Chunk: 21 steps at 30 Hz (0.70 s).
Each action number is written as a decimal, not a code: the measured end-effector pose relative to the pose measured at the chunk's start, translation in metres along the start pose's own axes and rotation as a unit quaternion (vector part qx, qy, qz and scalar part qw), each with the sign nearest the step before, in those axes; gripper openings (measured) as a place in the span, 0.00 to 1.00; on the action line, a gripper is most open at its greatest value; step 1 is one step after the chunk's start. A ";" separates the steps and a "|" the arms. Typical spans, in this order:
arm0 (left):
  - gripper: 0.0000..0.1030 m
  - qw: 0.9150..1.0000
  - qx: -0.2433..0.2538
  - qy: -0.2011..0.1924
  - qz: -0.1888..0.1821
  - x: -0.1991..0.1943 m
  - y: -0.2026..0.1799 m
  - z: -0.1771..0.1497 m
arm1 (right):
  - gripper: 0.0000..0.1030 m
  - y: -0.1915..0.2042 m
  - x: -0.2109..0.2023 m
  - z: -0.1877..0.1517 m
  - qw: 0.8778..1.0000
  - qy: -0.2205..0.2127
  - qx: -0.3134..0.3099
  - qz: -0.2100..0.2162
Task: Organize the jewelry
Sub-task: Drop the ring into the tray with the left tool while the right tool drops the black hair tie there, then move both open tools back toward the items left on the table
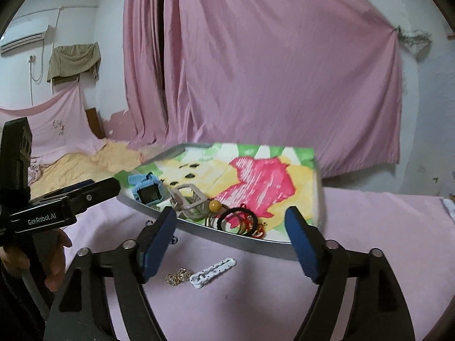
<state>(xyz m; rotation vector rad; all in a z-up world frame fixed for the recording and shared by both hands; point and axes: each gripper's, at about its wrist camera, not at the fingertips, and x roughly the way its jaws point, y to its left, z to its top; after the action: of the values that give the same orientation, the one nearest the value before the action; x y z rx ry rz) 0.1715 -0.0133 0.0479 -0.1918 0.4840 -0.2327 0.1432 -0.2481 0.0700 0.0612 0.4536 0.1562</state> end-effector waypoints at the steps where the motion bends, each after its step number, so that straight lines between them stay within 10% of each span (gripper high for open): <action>1: 0.99 1.000 0.002 -0.004 0.007 -0.004 0.000 -0.001 | 0.82 0.001 -0.006 -0.002 1.000 -0.011 -0.003 -0.008; 21: 0.99 0.994 0.074 -0.069 0.041 -0.064 -0.005 -0.033 | 0.92 0.016 -0.066 -0.031 0.997 -0.066 -0.019 -0.045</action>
<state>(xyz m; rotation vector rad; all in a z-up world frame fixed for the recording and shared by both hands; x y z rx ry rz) 0.1002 -0.0049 0.0485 -0.0423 0.3347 -0.1725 0.0686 -0.2425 0.0722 0.0126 0.3197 0.0710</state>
